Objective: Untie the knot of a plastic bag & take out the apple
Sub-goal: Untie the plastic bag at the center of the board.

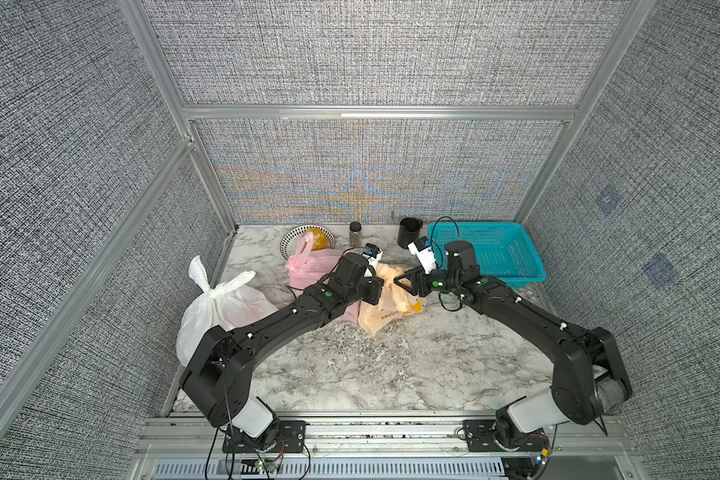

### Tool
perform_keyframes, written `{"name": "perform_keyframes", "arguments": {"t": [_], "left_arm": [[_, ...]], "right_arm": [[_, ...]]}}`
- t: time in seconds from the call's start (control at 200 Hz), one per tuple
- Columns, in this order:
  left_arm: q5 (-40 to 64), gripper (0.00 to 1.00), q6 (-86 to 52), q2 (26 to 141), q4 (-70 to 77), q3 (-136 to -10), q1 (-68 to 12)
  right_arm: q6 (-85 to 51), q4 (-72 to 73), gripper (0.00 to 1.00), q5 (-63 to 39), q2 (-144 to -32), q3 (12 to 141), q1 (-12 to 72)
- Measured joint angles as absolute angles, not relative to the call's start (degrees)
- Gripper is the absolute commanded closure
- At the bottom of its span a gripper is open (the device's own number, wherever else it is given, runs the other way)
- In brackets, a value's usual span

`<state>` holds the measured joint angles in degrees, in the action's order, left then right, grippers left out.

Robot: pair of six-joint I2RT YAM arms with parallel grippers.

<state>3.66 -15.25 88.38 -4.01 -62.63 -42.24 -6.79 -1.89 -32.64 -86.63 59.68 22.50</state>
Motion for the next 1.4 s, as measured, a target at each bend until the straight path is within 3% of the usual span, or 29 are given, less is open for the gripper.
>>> {"name": "perform_keyframes", "arguments": {"t": [0.08,1.151,1.216,1.326,1.401], "left_arm": [[4.25,1.00,-15.25,88.38,-4.01,-62.63,-42.33],[3.09,1.00,-19.59,90.08,2.92,-60.47,-39.94],[4.12,0.91,-19.38,90.35,2.85,-61.65,-39.92],[5.17,0.54,-17.82,89.54,2.74,-62.87,-40.03],[6.09,0.48,-17.12,87.39,1.50,-62.35,-40.03]], "right_arm": [[-6.85,-1.78,1.00,-31.64,-86.96,59.64,22.39],[-19.57,6.57,1.00,-30.15,-67.64,33.69,13.82],[-20.49,7.09,1.00,-30.48,-67.42,33.45,13.82],[-21.04,6.90,1.00,-30.61,-67.16,34.17,13.85],[-21.02,6.42,1.00,-30.74,-67.44,35.55,13.89]]}}
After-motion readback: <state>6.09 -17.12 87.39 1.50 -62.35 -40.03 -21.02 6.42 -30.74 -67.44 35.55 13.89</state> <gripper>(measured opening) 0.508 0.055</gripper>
